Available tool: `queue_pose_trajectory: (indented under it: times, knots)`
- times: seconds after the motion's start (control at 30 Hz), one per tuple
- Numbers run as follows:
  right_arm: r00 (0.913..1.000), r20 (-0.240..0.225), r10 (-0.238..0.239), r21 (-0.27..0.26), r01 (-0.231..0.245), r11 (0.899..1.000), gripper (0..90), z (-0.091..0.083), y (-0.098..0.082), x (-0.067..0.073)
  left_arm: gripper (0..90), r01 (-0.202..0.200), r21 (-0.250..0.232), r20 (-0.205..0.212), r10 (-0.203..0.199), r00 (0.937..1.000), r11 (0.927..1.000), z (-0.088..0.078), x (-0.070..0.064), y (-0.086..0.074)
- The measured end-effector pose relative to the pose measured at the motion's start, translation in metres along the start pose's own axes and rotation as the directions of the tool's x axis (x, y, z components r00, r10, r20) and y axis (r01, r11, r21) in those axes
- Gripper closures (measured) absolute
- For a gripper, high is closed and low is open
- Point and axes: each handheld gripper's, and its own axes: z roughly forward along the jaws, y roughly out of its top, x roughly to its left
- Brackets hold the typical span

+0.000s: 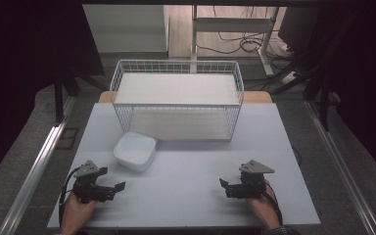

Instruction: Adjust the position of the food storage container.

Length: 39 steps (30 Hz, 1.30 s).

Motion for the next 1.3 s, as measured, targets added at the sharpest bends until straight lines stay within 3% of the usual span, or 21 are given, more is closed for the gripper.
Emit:
queue_pose_trajectory:
  times: [0.17, 0.4, 0.57, 0.8, 0.97, 1.1, 1.23, 1.3]
  knots:
    - [0.9992, -0.004, -0.041, 0.002, 0.041, 0.999, 0.0, -0.001, 0.001, 0.006, 2.5, -0.001, -0.014, -0.02, 0.0, 0.9998, 0.9999, -0.001, 0.002, -0.001]
    - [0.9994, -0.013, -0.033, 0.015, 0.033, 0.999, 0.0, 0.0, 0.0, 0.006, 3.3, -0.006, -0.009, -0.017, 0.006, 0.9998, 0.9999, 0.0, 0.002, -0.001]
    - [0.9992, -0.023, -0.034, 0.009, 0.034, 0.999, 0.0, -0.002, 0.001, 0.006, 3.6, 0.022, -0.003, 0.006, -0.022, 0.9997, 0.9997, 0.0, 0.004, 0.0]
    - [0.9992, -0.019, -0.035, 0.009, 0.036, 0.999, 0.0, -0.003, 0.001, 0.007, 3.0, 0.024, 0.021, -0.019, -0.023, 0.9995, 0.9995, 0.0, 0.004, 0.002]
    - [0.9993, 0.003, -0.037, 0.016, 0.037, 0.999, 0.0, -0.002, 0.002, 0.008, 3.7, 0.047, 0.015, -0.024, -0.046, 0.9986, 0.9988, -0.001, 0.007, 0.006]
    - [0.9993, 0.022, -0.029, 0.014, 0.028, 0.999, 0.0, -0.001, 0.002, 0.007, 8.0, 0.043, 0.028, -0.045, -0.042, 0.9981, 0.9987, 0.0, 0.013, 0.009]
    - [0.9985, 0.049, -0.027, 0.008, 0.026, 1.0, 0.0, -0.003, 0.004, 0.008, 20.6, 0.049, 0.007, -0.031, -0.049, 0.9983, 0.9987, 0.001, 0.02, 0.016]
    - [0.9982, 0.051, -0.032, 0.008, 0.031, 0.999, 0.0, -0.003, 0.004, 0.009, 25.2, 0.038, 0.015, -0.047, -0.037, 0.9982, 0.9992, 0.001, 0.023, 0.022]
